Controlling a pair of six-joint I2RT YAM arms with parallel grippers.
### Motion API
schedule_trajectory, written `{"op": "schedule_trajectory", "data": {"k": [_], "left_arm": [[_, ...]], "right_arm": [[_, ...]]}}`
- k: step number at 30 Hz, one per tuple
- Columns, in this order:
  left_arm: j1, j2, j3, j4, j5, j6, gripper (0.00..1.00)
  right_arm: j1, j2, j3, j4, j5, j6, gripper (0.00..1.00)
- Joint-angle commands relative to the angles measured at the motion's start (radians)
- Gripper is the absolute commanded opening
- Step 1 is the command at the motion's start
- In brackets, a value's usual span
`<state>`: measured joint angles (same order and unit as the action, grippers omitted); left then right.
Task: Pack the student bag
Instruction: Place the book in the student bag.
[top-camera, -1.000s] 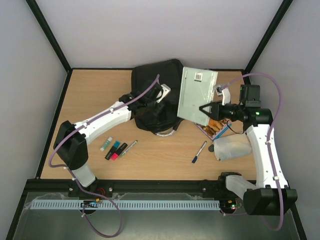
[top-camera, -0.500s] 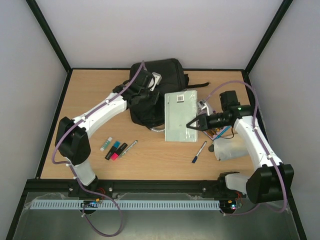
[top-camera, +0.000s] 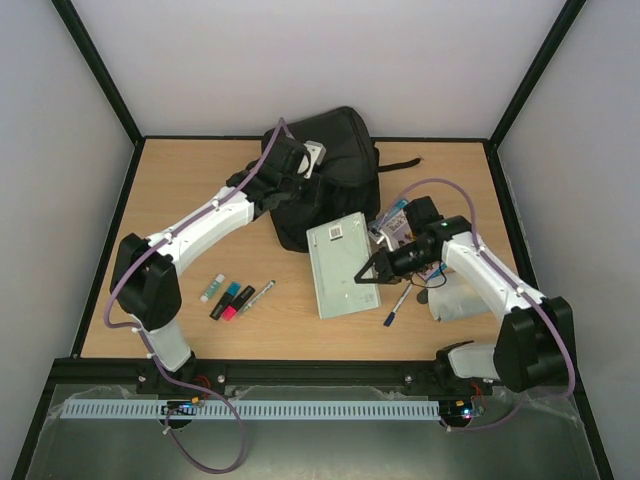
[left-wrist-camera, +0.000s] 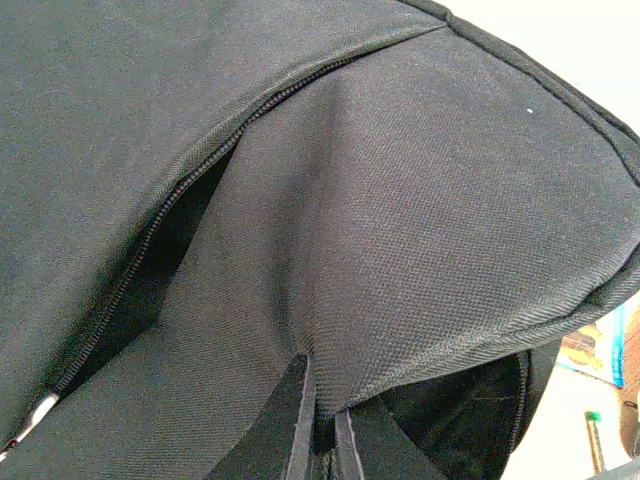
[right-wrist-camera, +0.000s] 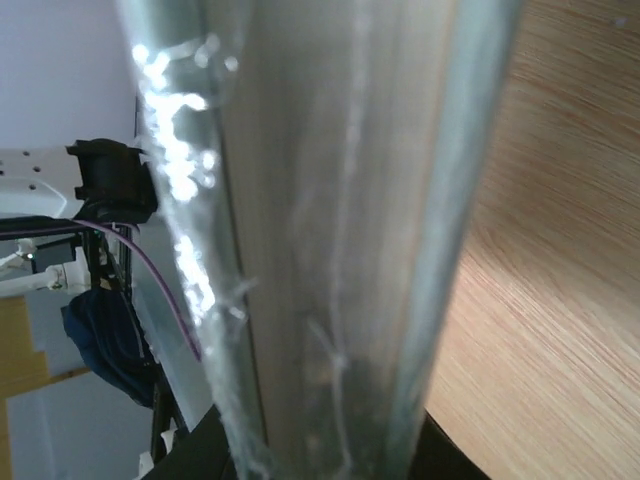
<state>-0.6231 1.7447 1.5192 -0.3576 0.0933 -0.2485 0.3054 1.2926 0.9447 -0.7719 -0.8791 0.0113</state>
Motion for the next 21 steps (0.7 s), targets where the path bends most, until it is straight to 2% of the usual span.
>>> {"op": "schedule_trajectory", "data": {"k": [1,6,14,21], "left_arm": [[-0.009,-0.054,-0.01,0.097,0.059,-0.027,0.02],[-0.027,-0.093,-0.046,0.099,0.059,-0.013,0.03],[-0.075,-0.141,-0.087,0.093,0.062,0.039,0.02],[-0.096,-0.146,-0.077,0.089,0.074,0.065,0.02]], "right_arm": [[0.029,0.083,0.045,0.103,-0.062,0.058,0.01],[0.034,0.203,0.165,0.142,0.023,0.098,0.01],[0.034,0.36,0.275,0.249,-0.041,0.2,0.01],[0.034,0.432,0.293,0.36,-0.011,0.263,0.01]]}}
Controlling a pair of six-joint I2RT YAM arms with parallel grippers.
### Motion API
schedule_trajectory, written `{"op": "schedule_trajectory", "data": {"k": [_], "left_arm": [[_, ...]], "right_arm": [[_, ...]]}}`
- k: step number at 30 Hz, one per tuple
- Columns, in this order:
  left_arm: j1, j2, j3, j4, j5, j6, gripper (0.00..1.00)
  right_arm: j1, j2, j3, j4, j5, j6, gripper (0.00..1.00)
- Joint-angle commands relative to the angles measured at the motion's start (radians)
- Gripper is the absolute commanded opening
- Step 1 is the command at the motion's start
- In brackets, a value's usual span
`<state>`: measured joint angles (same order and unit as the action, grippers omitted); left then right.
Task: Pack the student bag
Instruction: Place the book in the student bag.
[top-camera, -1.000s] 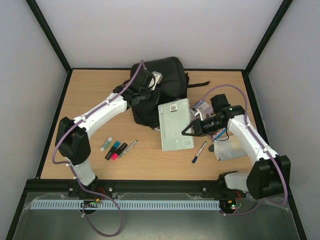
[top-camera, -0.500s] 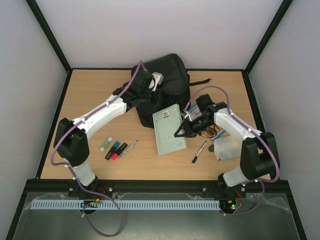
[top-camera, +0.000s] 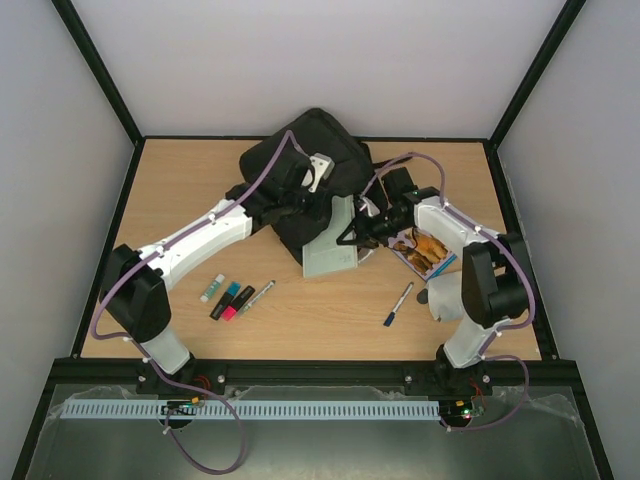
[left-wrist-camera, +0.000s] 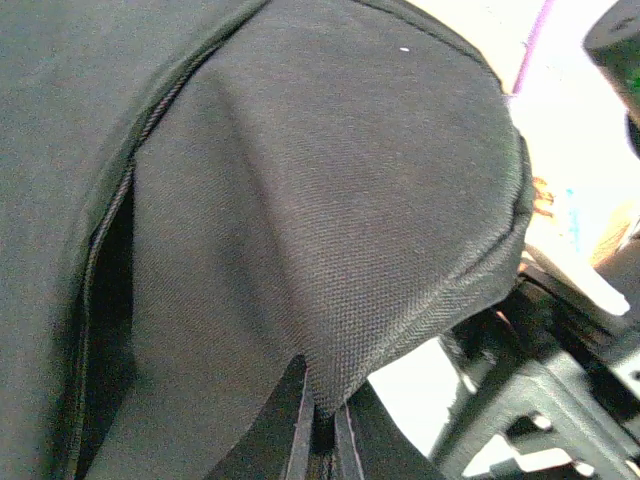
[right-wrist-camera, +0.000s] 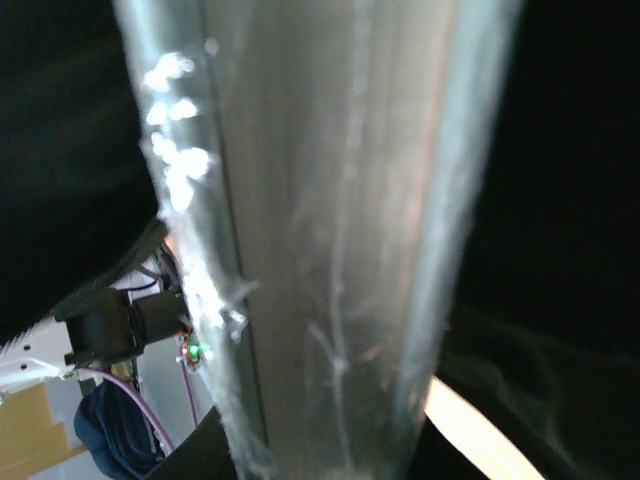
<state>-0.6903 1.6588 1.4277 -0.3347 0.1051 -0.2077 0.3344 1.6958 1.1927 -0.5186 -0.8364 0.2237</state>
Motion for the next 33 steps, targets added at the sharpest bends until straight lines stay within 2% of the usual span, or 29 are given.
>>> {"op": "schedule_trajectory", "data": {"k": [1,6,12,17,22,27,33], "left_arm": [[-0.029,-0.06,0.015,0.065,0.062,0.024,0.02],[-0.029,-0.059,0.0,0.058,0.024,0.039,0.02],[-0.01,-0.02,0.036,0.051,-0.028,0.074,0.02],[-0.009,0.017,0.092,0.043,0.063,0.134,0.02],[-0.016,0.0,0.093,0.009,0.14,0.206,0.02],[-0.017,-0.03,0.057,-0.015,0.16,0.238,0.02],[-0.017,-0.048,0.036,-0.017,0.16,0.26,0.02]], "right_arm": [[0.005,0.04,0.044,0.117,-0.041,0.059,0.01],[0.005,0.078,0.048,0.117,-0.017,0.082,0.01],[0.03,0.022,-0.013,0.076,-0.048,0.049,0.01],[0.075,0.01,-0.064,0.064,-0.103,0.013,0.01],[0.077,0.076,0.051,0.038,-0.106,0.005,0.01],[0.077,0.117,0.092,0.133,-0.112,0.086,0.02],[0.074,0.163,0.091,0.17,-0.041,0.06,0.17]]}}
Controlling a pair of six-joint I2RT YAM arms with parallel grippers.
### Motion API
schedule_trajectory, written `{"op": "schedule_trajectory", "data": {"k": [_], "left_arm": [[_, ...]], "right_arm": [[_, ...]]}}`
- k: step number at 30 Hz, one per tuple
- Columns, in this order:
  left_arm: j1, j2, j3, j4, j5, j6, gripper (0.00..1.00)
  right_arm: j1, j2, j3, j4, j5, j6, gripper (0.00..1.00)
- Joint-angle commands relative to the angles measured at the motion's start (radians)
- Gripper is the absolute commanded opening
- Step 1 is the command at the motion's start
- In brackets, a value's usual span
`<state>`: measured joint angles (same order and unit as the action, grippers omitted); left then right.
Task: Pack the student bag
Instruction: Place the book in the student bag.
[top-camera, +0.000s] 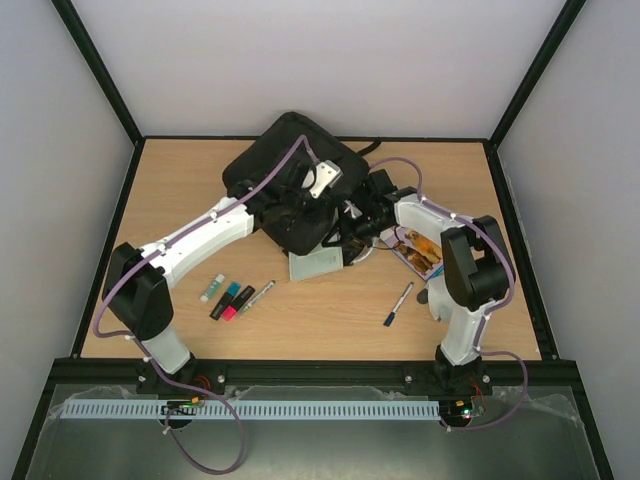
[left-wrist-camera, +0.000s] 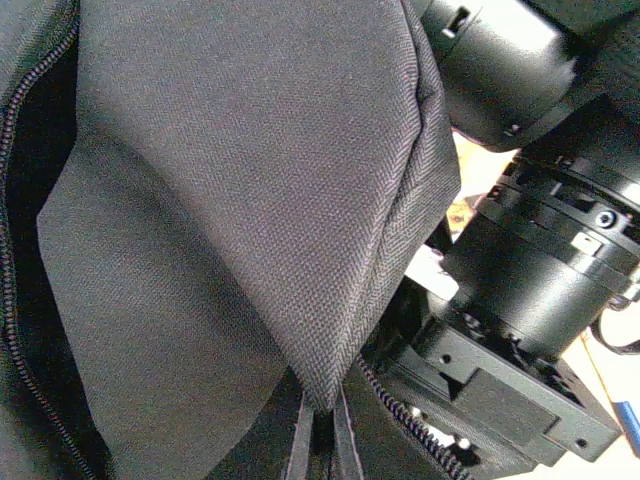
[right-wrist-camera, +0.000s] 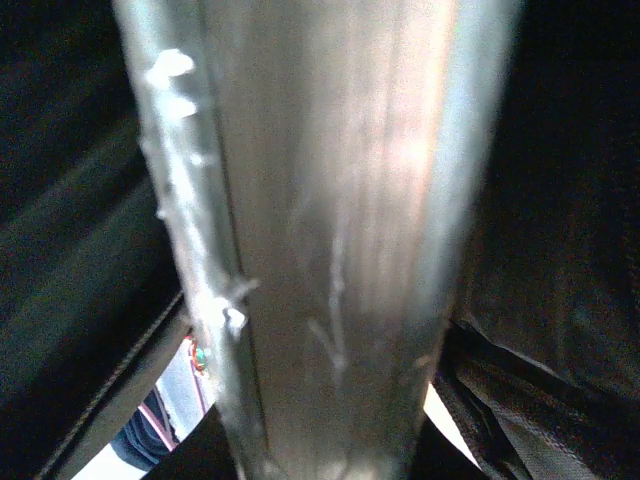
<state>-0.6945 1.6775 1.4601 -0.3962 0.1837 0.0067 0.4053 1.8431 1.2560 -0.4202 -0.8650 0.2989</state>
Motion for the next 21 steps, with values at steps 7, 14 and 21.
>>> {"op": "schedule_trajectory", "data": {"k": [7,14,21], "left_arm": [[-0.007,-0.04,-0.005,0.049,0.028,0.032,0.03],[0.007,-0.017,-0.004,0.045,-0.023,0.014,0.02],[0.025,-0.037,-0.028,0.051,-0.032,0.012,0.02]], "right_arm": [[0.0,-0.076,-0.035,0.036,0.138,-0.029,0.58],[0.0,-0.21,-0.14,-0.073,0.187,-0.176,0.67],[0.0,-0.32,-0.245,-0.148,0.169,-0.292,0.67]]}}
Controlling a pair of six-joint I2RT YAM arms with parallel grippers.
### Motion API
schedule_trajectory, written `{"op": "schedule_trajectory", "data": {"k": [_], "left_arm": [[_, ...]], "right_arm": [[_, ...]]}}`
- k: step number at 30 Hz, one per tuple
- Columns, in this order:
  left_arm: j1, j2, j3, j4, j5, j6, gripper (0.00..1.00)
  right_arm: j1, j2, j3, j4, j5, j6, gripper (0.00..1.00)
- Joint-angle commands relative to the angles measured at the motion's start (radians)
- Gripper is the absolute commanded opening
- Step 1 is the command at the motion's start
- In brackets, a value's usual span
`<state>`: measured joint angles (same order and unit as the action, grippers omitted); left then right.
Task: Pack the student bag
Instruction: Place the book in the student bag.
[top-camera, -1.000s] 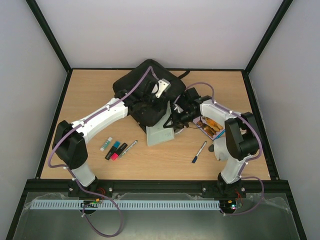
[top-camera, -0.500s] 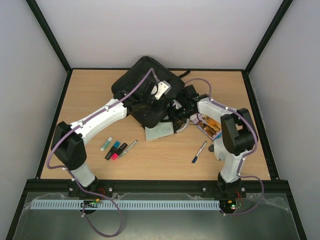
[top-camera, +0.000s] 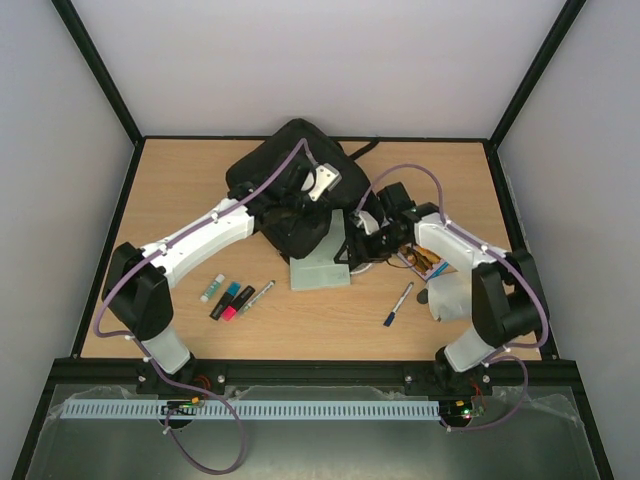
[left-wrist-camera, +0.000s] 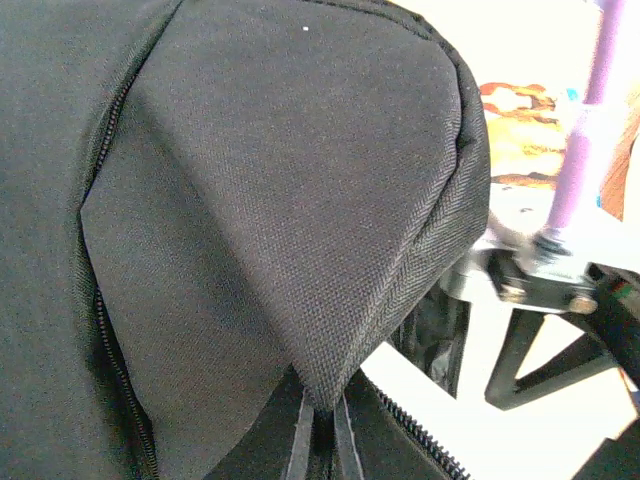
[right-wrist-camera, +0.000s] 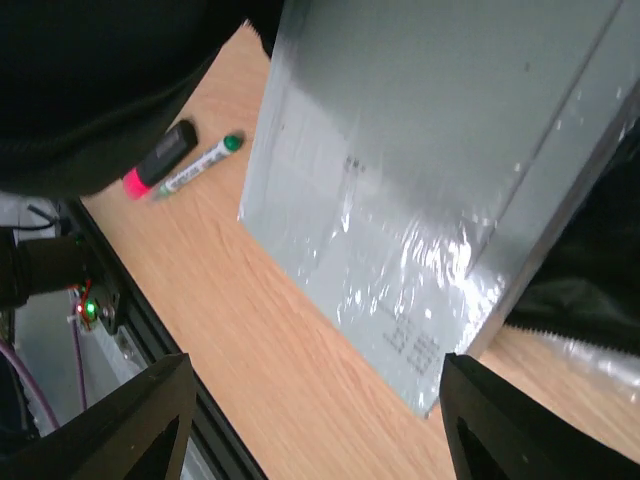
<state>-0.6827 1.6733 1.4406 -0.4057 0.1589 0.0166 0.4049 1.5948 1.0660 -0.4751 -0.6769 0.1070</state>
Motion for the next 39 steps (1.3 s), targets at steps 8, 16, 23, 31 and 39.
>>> {"op": "schedule_trajectory", "data": {"k": [8,16,23,31,39], "left_arm": [[0.023,-0.043,-0.02,0.052,0.029,0.033,0.02],[0.073,-0.072,-0.04,0.063,0.195,0.05,0.02],[0.089,-0.014,0.044,0.001,0.298,0.082,0.02],[0.09,0.036,0.085,-0.03,0.348,0.068,0.02],[0.09,0.037,0.086,-0.048,0.362,0.063,0.02]], "right_arm": [[0.01,-0.299,-0.097,-0.192,-0.022,-0.534,0.53],[0.14,-0.41,-0.225,-0.086,0.286,-0.865,0.59],[0.303,-0.343,-0.218,0.063,0.534,-0.906,0.68],[0.393,-0.22,-0.252,0.213,0.643,-0.945,0.75],[0.4,-0.118,-0.256,0.333,0.733,-0.96,0.74]]}}
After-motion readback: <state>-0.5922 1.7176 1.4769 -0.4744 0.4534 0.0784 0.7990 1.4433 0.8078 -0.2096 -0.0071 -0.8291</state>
